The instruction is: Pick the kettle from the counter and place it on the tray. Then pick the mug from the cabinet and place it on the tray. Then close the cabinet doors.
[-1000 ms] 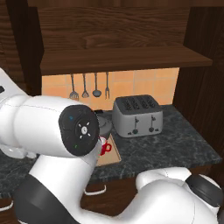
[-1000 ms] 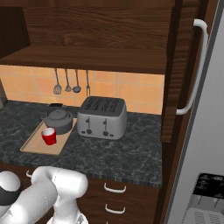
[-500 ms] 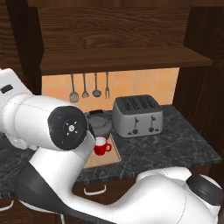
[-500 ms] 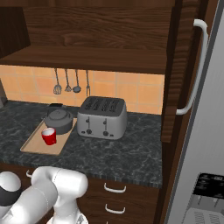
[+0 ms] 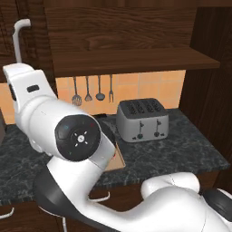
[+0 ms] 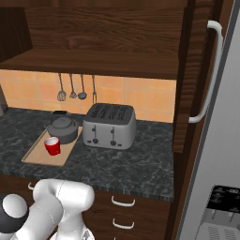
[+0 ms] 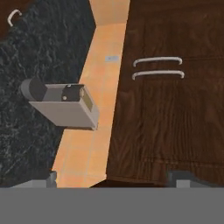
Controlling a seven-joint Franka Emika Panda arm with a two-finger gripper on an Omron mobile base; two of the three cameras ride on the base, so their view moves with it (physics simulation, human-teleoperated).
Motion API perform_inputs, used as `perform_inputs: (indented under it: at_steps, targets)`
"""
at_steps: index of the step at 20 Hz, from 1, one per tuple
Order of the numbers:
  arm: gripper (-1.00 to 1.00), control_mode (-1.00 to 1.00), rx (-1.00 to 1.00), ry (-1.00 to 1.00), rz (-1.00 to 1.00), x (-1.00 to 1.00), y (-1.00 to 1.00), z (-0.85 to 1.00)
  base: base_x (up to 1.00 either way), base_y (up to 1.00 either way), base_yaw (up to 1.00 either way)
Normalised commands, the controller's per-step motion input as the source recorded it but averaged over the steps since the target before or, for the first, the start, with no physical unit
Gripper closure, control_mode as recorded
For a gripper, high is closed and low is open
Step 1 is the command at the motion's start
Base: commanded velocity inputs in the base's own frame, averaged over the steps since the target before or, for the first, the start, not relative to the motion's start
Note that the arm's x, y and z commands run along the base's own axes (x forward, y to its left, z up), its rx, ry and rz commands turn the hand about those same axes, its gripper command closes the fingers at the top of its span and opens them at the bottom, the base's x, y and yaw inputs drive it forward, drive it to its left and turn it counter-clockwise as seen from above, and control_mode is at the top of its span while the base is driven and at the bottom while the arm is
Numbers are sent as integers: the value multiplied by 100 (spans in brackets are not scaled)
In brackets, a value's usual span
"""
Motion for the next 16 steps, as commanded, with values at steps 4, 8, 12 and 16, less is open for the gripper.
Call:
perform_inputs:
  at_steps: [4,8,12,16]
  targets:
    - [-100,-100,3,5,-22,9,-91,6,0,0,0]
    - [-100,-100,3,5,-21,10,-92,6,0,0,0]
    - [-100,-100,0,8,-22,22,-87,3,0,0,0]
    - [-100,-100,0,16,-18,50,-73,-2,0,0,0]
